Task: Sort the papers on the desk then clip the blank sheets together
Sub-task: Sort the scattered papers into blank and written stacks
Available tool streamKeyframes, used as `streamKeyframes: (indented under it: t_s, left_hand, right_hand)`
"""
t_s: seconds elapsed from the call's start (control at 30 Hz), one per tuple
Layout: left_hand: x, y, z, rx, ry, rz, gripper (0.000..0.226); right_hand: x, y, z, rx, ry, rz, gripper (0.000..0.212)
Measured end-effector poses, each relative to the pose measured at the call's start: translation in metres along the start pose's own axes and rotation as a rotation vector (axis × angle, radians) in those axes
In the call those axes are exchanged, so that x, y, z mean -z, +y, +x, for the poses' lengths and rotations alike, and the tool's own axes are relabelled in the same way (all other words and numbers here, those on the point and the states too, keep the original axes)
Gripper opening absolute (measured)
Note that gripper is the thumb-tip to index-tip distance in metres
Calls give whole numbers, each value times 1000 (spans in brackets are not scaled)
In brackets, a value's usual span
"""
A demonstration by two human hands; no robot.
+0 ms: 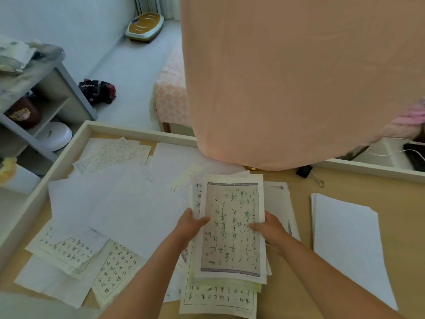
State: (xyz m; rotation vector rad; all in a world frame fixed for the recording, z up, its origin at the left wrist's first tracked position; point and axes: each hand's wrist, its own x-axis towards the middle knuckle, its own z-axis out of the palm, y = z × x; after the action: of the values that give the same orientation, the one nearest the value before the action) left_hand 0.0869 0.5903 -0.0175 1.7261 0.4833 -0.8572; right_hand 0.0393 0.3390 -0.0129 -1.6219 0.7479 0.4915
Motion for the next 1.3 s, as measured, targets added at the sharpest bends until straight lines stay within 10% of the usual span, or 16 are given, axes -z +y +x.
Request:
streamKeyframes:
  t_s: [0.1, 0.27, 0.4, 0.57, 1.03, 1.3]
  left_hand:
    - [-25, 15, -2, -125, 43, 97, 33]
    - [-62, 40, 11, -248, -99, 423, 49]
    - [-65, 59, 37, -439, 187, 1019, 63]
    - [-53, 71, 67, -225, 151, 1222, 112]
    - [-36, 73, 64, -121, 51, 953, 55]
    - [-19, 39, 26, -210, 302, 432, 29]
  right_hand:
    - [16, 7, 3, -54, 1, 38, 36]
    - [55, 20, 13, -102, 242, 73, 35]
    - [84, 26, 24, -113, 399, 147, 52]
    - [94, 27, 37, -51, 406, 169, 62]
    - [61, 24, 50, -74, 380, 22, 47]
    - [66, 24, 37, -148, 459, 125, 38]
